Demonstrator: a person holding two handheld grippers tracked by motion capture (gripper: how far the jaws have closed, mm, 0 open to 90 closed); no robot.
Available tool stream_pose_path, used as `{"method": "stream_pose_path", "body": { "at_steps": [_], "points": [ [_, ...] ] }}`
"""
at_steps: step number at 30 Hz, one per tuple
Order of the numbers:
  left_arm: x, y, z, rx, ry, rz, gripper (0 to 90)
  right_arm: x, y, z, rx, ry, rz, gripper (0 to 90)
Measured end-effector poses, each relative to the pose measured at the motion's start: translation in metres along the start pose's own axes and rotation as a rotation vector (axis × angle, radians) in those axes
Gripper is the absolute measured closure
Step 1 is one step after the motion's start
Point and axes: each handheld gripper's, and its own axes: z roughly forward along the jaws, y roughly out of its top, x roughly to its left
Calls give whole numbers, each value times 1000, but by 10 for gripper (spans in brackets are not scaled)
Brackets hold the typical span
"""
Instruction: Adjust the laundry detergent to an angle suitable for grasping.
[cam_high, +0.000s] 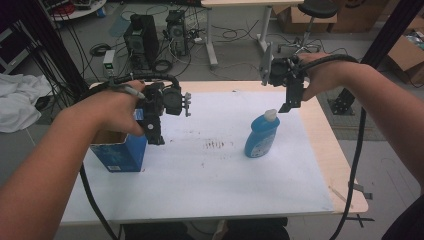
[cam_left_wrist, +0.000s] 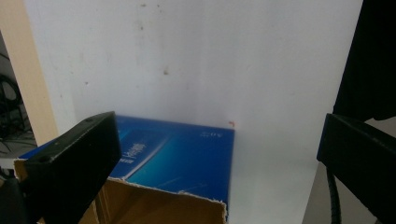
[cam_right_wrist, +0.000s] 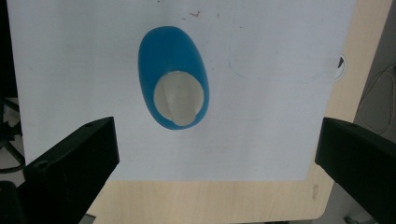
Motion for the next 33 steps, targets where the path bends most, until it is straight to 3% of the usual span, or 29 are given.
{"method": "stream_pose_path", "body": {
  "at_steps": [10, 26, 33],
  "points": [
    [-2, -3, 2, -8, 3, -13, 1, 15, 10, 17, 10, 39, -63, 0],
    [-4, -3, 3, -12, -4, -9, 1, 18, 6, 67, 36, 98, -77, 0],
    [-4, -3, 2, -12, -4, -11, 1, 18, 7, 79, 34, 116, -78, 0]
  ]
}}
